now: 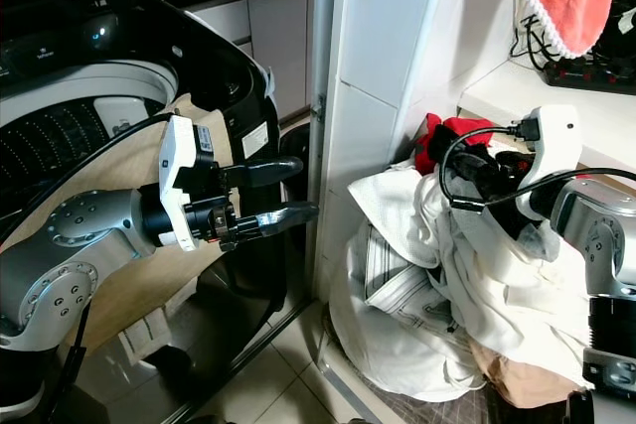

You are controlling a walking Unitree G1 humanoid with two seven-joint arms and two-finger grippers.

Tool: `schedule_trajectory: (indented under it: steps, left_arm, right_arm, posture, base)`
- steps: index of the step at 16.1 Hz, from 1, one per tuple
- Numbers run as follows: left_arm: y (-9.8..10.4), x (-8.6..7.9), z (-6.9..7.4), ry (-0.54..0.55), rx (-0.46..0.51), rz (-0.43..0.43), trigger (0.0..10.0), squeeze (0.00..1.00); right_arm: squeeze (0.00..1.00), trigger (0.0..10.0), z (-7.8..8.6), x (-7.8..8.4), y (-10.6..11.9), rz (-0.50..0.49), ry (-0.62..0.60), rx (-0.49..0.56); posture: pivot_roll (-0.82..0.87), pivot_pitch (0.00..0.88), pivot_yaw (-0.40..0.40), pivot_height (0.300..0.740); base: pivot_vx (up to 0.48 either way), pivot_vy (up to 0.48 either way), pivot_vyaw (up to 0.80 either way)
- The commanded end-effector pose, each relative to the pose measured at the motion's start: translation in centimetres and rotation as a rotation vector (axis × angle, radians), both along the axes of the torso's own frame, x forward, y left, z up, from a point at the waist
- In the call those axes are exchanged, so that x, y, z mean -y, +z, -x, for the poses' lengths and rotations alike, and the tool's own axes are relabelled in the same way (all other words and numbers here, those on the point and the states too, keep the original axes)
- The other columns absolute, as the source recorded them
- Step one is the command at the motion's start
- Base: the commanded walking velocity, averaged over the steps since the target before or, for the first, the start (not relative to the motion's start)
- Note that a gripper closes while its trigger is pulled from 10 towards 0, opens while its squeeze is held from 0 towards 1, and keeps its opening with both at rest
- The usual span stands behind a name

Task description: Clothes washing

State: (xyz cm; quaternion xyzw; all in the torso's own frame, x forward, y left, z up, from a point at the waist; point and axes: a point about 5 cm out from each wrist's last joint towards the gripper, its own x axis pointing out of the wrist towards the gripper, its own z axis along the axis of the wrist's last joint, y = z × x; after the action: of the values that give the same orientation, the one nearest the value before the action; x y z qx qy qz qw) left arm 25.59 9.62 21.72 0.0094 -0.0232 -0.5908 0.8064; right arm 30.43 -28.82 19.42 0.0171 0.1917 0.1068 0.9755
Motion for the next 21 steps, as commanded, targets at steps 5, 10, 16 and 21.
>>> schedule_trajectory:
  steps: [5,10,16,21]
  left_arm:
    - [0.2,0.2,-0.1,-0.008,0.009,-0.018,10.0,0.0]
    - [0.2,0.2,-0.1,-0.008,0.009,-0.018,10.0,0.0]
    - [0.1,0.2,0.0,-0.005,0.005,-0.018,10.0,0.0]
    - [0.6,-0.2,-2.8,0.25,0.017,0.025,10.0,0.0]
  right_arm:
    - [0.0,0.0,-0.1,-0.7,-0.4,-0.006,0.054,-0.03]
    - [0.0,0.0,-0.4,-1.2,-0.1,-0.019,0.069,-0.003]
    - [0.0,0.0,0.1,-1.0,0.6,-0.051,0.065,0.085]
    - [0.0,0.0,0.9,-2.3,5.6,-0.098,0.119,0.472]
  posture:
    - [-0.06,0.0,-0.005,0.74]
    - [-0.06,0.0,-0.005,0.74]
    - [-0.06,0.0,-0.007,0.74]
    - [-0.07,0.0,0.0,0.74]
  base:
    - [0.0,0.0,0.0]
    - [0.0,0.0,0.0]
    - [0.0,0.0,0.0]
    - [0.0,0.0,0.0]
